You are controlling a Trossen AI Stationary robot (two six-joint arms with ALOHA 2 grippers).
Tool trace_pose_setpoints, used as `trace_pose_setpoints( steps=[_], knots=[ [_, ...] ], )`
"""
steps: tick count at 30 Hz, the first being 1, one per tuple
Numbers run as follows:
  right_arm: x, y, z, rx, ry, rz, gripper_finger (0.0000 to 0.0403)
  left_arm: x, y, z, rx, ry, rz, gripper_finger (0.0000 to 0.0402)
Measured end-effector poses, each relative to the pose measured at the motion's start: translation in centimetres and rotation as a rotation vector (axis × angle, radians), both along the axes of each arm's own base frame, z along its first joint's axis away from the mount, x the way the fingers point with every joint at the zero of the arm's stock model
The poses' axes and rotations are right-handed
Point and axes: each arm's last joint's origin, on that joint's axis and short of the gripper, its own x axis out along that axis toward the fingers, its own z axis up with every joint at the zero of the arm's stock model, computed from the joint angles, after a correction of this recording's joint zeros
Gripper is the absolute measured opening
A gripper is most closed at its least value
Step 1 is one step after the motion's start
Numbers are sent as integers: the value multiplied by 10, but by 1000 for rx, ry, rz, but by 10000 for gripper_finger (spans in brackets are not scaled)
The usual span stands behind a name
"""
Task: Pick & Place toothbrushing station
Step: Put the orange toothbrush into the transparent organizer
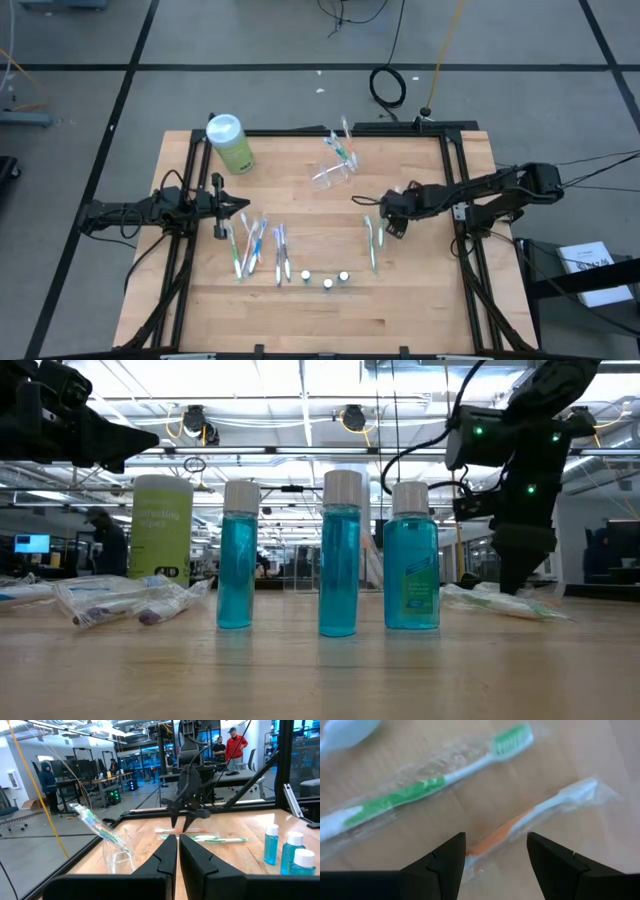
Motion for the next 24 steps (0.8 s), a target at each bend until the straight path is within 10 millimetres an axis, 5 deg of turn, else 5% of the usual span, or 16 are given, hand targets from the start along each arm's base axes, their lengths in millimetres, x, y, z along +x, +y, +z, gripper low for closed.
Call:
trace_pose_setpoints(
  steps=[6,11,24],
  knots=[
    [6,3,1,-71,22,254,203,0,0,0,0,0,0,26],
    [6,6,4,-150,35,305,203,0,0,0,0,0,0,26],
    [13,15,24,153,-164,-100,203,0,0,0,0,0,0,26]
  ],
)
